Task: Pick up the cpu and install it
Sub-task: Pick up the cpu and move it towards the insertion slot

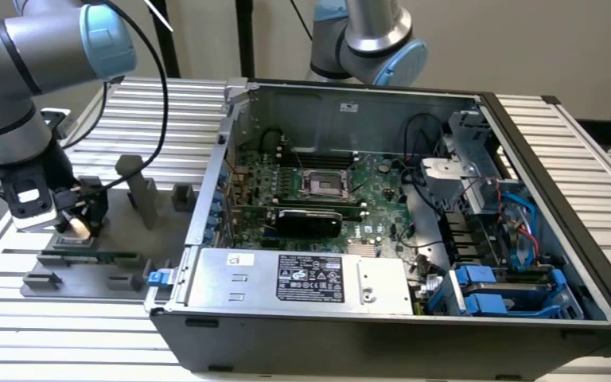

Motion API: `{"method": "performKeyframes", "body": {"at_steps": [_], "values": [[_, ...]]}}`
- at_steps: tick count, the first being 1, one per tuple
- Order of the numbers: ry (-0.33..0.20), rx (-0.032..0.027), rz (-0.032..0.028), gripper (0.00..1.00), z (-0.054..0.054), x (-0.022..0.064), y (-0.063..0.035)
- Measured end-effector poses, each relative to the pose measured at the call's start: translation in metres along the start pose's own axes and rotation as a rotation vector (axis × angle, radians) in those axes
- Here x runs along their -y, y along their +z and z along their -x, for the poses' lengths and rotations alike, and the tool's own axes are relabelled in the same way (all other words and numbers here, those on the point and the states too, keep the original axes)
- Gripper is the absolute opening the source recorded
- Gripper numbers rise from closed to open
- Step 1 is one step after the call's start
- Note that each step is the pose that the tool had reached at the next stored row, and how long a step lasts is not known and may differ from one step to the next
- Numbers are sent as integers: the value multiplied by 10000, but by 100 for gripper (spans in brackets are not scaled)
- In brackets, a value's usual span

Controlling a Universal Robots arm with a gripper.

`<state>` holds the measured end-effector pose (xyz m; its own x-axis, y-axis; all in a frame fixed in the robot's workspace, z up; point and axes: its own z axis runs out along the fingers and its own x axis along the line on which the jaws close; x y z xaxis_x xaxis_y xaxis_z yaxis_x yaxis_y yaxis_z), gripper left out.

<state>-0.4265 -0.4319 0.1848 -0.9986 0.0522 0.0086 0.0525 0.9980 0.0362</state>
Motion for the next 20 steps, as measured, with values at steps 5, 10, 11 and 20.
{"method": "performKeyframes", "body": {"at_steps": [5,10,11,20], "values": [[-8,0,1,55,-1,-2,-60],[-16,-1,0,55,-2,-8,-220],[-17,0,0,55,-2,-10,-264],[-26,0,1,55,-2,-25,-673]]}}
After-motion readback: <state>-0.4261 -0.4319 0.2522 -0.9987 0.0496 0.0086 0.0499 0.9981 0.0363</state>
